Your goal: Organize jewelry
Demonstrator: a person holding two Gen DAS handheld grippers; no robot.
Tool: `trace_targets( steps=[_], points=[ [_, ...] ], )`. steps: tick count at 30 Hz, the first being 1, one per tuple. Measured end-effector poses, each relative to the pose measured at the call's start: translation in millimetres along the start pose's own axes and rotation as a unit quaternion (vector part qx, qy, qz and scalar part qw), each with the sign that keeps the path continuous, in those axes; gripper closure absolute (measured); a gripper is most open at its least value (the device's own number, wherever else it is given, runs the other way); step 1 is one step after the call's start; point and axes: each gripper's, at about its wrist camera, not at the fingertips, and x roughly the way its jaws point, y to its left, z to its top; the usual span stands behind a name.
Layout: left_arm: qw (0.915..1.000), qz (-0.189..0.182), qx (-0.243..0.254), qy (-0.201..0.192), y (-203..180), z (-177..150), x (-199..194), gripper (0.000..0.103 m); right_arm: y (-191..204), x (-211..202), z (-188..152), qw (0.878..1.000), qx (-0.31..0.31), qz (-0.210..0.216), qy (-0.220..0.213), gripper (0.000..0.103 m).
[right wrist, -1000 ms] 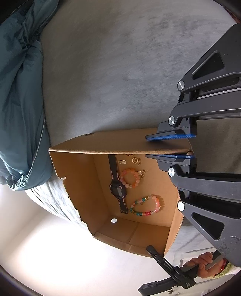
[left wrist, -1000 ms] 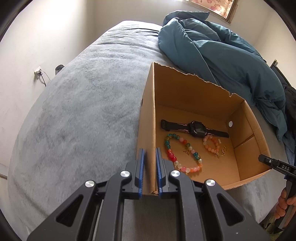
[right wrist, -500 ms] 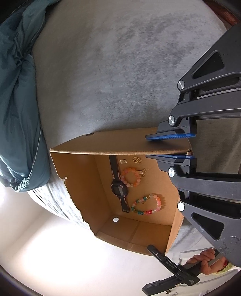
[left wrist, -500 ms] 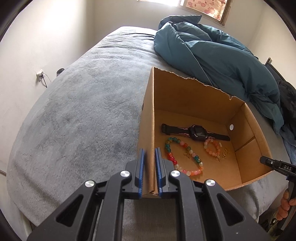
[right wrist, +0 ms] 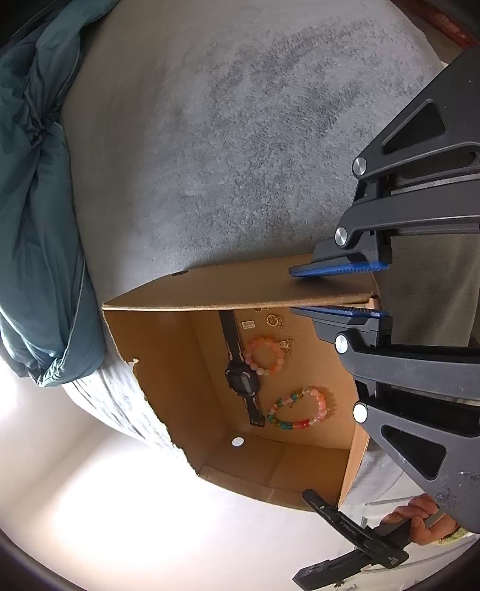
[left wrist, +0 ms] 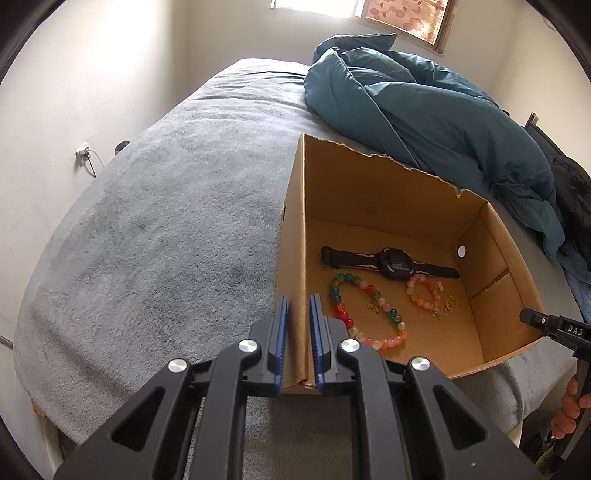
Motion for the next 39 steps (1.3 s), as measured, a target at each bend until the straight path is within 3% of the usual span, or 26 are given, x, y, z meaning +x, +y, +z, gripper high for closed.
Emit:
trace_targets(
  steps=[4,6,7,13,18,24,30,39],
  points=[
    [0.9997,-0.002,0.006,-0.022,-1,-2,-8,0.087,2,-8,-3,1.000,-0.013,0.004,-0.028,0.081],
    [0.9993,-0.005,0.010,-0.037,-2,-4,-15,0.074,5,-17,-7,0.998,-0.024,0.004,-0.053,0.066],
    [0.9985,0.000,0.020,-0.052,-5,-6,-22,0.066,8,-22,-10,0.997,-0.033,0.002,-0.069,0.063],
    [0.9930,0.015,0.053,-0.105,-18,-25,-53,0.041,17,-56,-38,0.984,-0.081,0.002,-0.156,0.044],
    [0.9855,0.020,0.075,-0.151,-32,-43,-78,0.022,30,-77,-70,0.966,-0.114,-0.020,-0.233,0.021],
    [0.9776,0.030,0.081,-0.192,-50,-60,-95,0.011,45,-95,-106,0.939,-0.159,-0.056,-0.300,0.015],
    [0.9717,0.026,0.064,-0.226,-56,-73,-101,0.007,55,-96,-131,0.923,-0.179,-0.078,-0.333,0.014],
    [0.9685,0.032,0.074,-0.236,-59,-83,-97,0.006,62,-94,-140,0.920,-0.194,-0.069,-0.334,0.013]
  ],
)
